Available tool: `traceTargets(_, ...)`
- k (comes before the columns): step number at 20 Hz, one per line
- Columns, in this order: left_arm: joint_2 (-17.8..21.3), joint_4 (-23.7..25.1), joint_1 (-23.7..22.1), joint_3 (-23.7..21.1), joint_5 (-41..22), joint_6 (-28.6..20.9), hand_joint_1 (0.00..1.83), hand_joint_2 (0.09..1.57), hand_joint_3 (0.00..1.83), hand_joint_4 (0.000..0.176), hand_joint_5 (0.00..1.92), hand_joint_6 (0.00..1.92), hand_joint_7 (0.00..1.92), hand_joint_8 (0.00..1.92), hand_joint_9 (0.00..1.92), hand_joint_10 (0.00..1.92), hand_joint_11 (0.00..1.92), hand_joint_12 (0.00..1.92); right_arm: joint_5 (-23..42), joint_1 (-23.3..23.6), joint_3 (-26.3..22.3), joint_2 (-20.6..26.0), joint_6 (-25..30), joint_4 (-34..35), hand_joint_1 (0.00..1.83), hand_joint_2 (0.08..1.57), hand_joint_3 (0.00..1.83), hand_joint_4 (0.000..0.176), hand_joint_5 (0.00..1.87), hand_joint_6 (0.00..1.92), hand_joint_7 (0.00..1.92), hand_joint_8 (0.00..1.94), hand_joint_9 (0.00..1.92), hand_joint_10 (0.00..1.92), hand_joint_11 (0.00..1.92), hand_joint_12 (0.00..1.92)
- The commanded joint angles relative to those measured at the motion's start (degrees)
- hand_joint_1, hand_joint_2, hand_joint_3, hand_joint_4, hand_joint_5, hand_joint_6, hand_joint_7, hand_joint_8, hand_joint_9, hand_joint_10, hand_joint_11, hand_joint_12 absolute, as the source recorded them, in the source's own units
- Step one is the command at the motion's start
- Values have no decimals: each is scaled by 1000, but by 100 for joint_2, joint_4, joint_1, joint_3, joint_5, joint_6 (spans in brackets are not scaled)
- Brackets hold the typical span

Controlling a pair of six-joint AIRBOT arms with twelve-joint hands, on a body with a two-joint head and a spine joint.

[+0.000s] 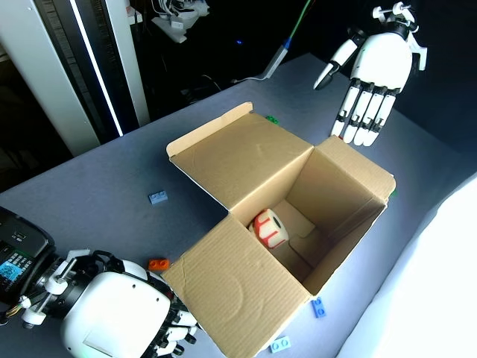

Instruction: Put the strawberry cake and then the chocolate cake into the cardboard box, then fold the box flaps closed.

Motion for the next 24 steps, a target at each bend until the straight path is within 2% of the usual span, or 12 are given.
traceTargets(1, 22, -583, 18, 20, -4, 78, 0, 1229, 0, 32, 119, 2, 108, 0, 102, 1, 0, 486, 516, 48, 8, 83, 35, 5, 1325, 1166, 2, 0, 878, 1004, 918, 1204, 734, 1466, 368, 1840)
traceTargets(6, -43, -932, 261, 25, 176, 313, 0, 1214, 0, 42, 115, 0, 116, 2, 117, 5, 0, 533, 467, 152, -341, 476, 107, 4, 1346, 1181, 1, 0, 825, 1105, 888, 1226, 739, 1509, 362, 1855)
traceTargets(7, -46, -1034, 345, 19, 186, 346, 0, 1217, 0, 37, 120, 2, 131, 4, 136, 9, 0, 591, 469, 175, -528, 674, 77, 4, 1235, 1177, 1, 0, 850, 1082, 885, 1298, 682, 1471, 347, 1872)
traceTargets(9, -47, -1070, 426, 4, 187, 384, 0, 1217, 0, 31, 106, 0, 137, 3, 145, 7, 0, 625, 511, 275, -886, 1089, 83, 3, 1344, 1173, 0, 0, 853, 1074, 906, 1212, 736, 1473, 329, 1824)
traceTargets(10, -47, -1070, 466, 4, 187, 396, 0, 1216, 0, 32, 98, 0, 130, 2, 141, 4, 0, 611, 444, 384, -1027, 1261, 95, 3, 1229, 1173, 2, 0, 845, 1112, 899, 1250, 677, 1380, 317, 1808)
traceTargets(11, -47, -1071, 493, 4, 187, 411, 0, 1217, 0, 37, 89, 0, 126, 0, 134, 0, 0, 589, 345, 492, -1172, 1433, 102, 3, 1201, 1181, 3, 0, 836, 1125, 878, 1294, 644, 1355, 283, 1829)
traceTargets(12, -47, -1079, 502, 5, 187, 418, 0, 1229, 5, 32, 95, 4, 121, 0, 129, 0, 0, 582, 279, 558, -1302, 1584, 103, 3, 1194, 1185, 1, 0, 827, 1143, 876, 1296, 646, 1333, 287, 1825)
traceTargets(14, -48, -1087, 511, -7, 187, 430, 0, 1238, 4, 41, 81, 1, 106, 1, 121, 0, 0, 539, 148, 762, -1571, 1877, 97, 2, 1195, 1180, 0, 0, 829, 1144, 894, 1260, 665, 1300, 304, 1820)
traceTargets(16, -48, -1087, 526, -11, 231, 479, 0, 1232, 1, 34, 99, 8, 115, 5, 126, 2, 0, 534, -64, 1158, -1846, 2169, 17, 2, 1196, 1184, 2, 0, 823, 1141, 883, 1294, 643, 1349, 302, 1865)
traceTargets(19, -48, -1086, 567, -11, 252, 517, 0, 1227, 0, 37, 108, 8, 129, 3, 140, 5, 0, 603, -251, 1647, -2221, 2531, -135, 1, 1198, 1182, 0, 0, 824, 1143, 889, 1285, 652, 1379, 319, 1867)
traceTargets(21, -57, -1087, 595, -12, 255, 522, 0, 1231, 2, 31, 100, 4, 111, 0, 133, 1, 0, 609, -475, 1988, -2406, 2702, -135, 1, 1199, 1180, 0, 0, 826, 1141, 898, 1269, 659, 1364, 328, 1874)
traceTargets(24, -60, -1108, 595, -44, 255, 522, 0, 1225, 0, 27, 62, 0, 93, 0, 118, 0, 0, 582, -516, 2143, -2571, 2822, -130, 1, 1198, 1182, 0, 0, 819, 1151, 895, 1274, 643, 1363, 307, 1886)
